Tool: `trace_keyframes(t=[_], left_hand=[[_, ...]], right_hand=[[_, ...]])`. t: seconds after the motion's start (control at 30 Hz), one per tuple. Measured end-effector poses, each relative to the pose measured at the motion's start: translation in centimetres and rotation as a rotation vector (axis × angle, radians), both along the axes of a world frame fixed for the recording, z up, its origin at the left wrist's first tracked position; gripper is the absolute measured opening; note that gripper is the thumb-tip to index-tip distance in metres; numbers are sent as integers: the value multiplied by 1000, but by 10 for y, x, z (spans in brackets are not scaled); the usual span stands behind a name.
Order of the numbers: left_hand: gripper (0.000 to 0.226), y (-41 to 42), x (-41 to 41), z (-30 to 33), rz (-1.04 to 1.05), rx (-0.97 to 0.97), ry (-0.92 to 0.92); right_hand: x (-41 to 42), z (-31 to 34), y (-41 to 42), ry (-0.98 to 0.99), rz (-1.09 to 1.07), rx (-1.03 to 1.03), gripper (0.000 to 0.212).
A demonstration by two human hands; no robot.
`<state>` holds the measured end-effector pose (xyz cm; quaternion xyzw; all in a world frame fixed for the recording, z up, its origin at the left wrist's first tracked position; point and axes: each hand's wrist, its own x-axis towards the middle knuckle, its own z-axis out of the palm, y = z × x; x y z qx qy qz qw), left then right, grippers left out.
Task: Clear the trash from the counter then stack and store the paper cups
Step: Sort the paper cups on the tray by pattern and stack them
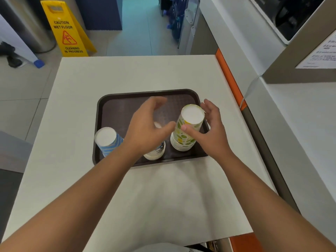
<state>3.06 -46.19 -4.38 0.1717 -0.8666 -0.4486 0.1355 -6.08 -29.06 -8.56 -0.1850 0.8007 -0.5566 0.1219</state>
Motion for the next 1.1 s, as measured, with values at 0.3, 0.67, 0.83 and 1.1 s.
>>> trace_keyframes(t=[0.3, 0.67, 0.83, 1.1], left_hand=[[75, 20, 40, -82, 256, 181, 69], [77, 14, 19, -102, 233, 190, 27], [80, 11, 12, -113, 234, 175, -26], [81, 9, 3, -118, 251, 201, -61]], right_hand=[[4, -40, -6, 65, -40, 51, 86], [-5, -65, -11, 40, 32, 110, 87], [-13, -74, -8, 17, 86, 114, 87], [-24, -82, -10, 17, 98, 154, 96]])
